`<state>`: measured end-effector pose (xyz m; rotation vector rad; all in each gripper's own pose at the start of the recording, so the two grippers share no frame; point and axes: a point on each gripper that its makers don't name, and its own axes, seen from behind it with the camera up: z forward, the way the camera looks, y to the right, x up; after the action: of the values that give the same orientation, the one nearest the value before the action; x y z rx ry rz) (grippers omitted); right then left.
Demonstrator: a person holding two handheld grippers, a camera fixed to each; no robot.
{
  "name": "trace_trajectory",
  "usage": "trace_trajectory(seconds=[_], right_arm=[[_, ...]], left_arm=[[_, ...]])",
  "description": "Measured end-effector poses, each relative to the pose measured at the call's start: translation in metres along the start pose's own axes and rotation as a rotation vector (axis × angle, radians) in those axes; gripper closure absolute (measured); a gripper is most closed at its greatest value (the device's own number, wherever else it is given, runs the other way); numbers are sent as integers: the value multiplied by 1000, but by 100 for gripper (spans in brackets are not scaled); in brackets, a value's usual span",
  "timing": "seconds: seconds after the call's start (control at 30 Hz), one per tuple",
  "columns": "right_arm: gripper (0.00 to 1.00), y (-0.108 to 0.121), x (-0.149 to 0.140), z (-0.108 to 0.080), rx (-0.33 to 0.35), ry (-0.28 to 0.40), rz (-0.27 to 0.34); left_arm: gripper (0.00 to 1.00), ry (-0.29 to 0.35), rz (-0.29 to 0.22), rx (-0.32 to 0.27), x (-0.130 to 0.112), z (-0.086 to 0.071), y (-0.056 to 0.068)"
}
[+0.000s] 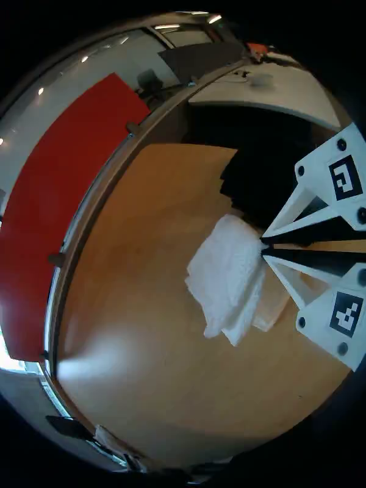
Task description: Fold towel
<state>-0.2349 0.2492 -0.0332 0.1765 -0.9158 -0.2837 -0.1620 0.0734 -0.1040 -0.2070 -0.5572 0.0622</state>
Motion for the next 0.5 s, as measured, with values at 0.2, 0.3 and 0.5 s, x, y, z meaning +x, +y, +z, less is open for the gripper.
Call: trace_trajectory(seconds=[0.2, 0.3, 0.5], right_arm=[[95, 1, -16, 6, -4, -33, 21], [95, 1, -24, 8, -8, -48, 30], [95, 3, -37, 13, -16, -76, 48]], left_arm=[[1, -2, 1, 3, -1, -1, -1], [1, -3, 2, 4, -1, -1, -2], [1, -6, 9, 5, -1, -2, -2]])
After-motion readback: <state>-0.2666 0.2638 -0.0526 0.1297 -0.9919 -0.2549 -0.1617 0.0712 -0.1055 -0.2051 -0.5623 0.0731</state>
